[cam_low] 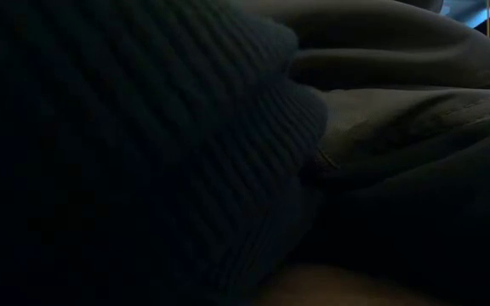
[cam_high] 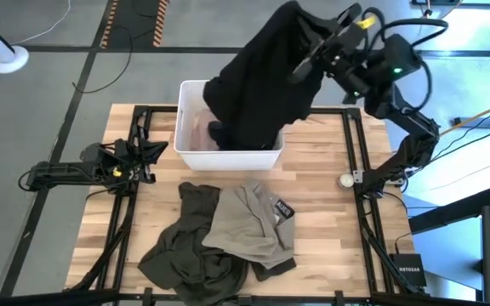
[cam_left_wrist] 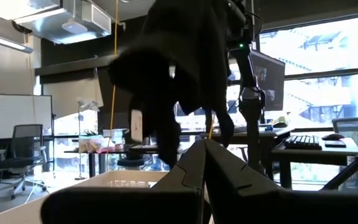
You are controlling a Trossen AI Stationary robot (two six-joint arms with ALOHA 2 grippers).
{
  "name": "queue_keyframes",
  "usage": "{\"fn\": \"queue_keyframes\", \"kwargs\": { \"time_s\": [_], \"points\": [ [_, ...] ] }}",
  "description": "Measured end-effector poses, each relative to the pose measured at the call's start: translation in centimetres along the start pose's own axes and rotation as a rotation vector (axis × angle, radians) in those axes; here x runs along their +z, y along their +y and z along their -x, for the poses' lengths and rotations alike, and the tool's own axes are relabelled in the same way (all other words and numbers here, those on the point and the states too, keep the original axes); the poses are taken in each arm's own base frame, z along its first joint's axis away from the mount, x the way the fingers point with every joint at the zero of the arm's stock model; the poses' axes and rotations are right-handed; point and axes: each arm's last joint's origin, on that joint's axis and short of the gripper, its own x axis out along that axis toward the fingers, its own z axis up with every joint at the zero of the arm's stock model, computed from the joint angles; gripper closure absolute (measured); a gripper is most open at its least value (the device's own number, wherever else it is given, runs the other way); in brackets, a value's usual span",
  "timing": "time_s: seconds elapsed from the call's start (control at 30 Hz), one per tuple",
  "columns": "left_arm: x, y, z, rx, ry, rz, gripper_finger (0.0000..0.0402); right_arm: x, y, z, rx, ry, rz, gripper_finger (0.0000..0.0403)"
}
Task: Sort clothes
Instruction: Put the black shirt into the white laundry organizer
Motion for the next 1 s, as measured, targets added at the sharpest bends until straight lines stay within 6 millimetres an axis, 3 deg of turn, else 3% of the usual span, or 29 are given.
{"fn": "queue_keyframes", "kwargs": {
  "time_s": [0.53,0.8,1.0],
  "points": [
    [0.0,0.0,0.0,0.0,0.0,0.0,0.0402,-7.2,4.8,-3.9,0.1,0.172,0.066,0.0372],
    [0.0,0.0,0.0,0.0,0.0,0.001,0.0402,-12.0,4.3,-5.0,0.124,0.385,0.149,0.0372],
    [0.0,0.0,0.0,0.0,0.001,0.001,0.0401,-15.1,1.7,-5.1,0.024,0.59,0.19,0.0372]
  ]
}}
